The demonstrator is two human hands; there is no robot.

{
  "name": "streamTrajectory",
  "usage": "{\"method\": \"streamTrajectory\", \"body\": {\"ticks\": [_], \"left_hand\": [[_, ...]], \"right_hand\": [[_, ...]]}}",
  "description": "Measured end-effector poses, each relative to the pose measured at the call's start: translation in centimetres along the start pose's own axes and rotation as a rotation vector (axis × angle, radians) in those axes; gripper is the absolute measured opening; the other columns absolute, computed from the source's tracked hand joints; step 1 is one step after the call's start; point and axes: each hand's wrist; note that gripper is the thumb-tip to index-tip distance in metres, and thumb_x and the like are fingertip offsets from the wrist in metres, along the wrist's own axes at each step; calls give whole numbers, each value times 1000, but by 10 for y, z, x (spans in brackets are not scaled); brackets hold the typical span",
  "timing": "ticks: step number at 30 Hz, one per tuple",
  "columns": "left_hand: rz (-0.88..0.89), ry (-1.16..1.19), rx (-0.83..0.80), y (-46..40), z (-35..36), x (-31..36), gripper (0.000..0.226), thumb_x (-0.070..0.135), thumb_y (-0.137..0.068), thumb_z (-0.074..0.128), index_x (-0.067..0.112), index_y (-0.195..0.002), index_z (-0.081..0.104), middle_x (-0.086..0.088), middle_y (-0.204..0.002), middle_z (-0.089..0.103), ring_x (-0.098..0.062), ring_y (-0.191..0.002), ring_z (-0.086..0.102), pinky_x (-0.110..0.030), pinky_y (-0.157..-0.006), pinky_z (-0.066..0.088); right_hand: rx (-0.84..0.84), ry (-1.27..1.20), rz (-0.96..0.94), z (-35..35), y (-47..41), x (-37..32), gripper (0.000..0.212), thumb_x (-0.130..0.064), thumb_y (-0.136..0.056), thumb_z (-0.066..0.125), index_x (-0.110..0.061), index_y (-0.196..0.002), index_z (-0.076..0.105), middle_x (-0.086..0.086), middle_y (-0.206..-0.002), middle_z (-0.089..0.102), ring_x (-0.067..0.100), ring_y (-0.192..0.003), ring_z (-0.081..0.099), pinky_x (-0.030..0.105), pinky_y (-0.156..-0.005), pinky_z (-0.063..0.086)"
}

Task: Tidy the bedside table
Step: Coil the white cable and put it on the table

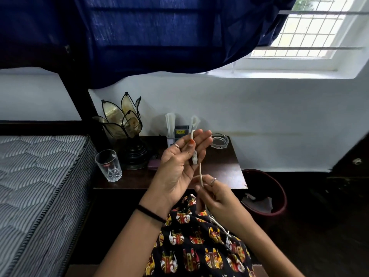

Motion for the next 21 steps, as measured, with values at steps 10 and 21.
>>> {"method": "streamTrajectory", "body": {"ticks": [10,21], "left_hand": [[181,-91,140,-16,-2,7,28,-5,-93,43,-1,-119,54,-5,-110,70,-14,-104,66,-20,-86,52],[293,-473,132,-19,-3,2,32,-10,-88,52,3,-117,55,-5,-110,69,-14,-103,67,-22,-91,51]], "right_hand": [[-34,211,110,-8,14,5,16,-26,-98,47,-29,-88,59,-5,-81,66,5,-78,62,32,-77,55],[89,524,-79,-21,6,-23,28,-33,-98,45,-28,-120,61,-18,-96,67,-4,-86,61,15,-75,50]]}}
Point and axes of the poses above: each hand's wrist, its own y-axis away from the middle knuckle, its own z-axis out of the palm, x = y × z
